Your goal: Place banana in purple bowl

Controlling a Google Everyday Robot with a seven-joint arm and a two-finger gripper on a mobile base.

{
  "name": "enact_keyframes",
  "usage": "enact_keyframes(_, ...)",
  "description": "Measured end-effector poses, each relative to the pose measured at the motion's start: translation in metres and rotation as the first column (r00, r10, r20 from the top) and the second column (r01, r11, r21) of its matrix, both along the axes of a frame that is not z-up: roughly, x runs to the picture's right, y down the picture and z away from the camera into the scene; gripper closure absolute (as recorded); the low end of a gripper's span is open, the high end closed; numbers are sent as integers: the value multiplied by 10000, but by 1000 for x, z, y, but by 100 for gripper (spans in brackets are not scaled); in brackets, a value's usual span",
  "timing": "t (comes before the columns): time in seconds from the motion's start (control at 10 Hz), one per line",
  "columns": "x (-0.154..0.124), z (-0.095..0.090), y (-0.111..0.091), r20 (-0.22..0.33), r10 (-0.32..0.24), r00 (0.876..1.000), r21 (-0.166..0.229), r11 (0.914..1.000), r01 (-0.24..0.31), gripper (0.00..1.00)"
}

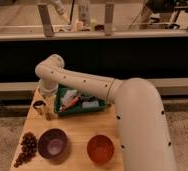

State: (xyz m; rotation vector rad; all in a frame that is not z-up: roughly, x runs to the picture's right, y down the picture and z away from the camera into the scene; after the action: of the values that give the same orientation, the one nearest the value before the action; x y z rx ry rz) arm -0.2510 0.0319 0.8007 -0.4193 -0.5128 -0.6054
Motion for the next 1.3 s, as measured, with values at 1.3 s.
enact_keyframes(1.3,-19,41,40,331,-92,9994,-2088,9778,159,24)
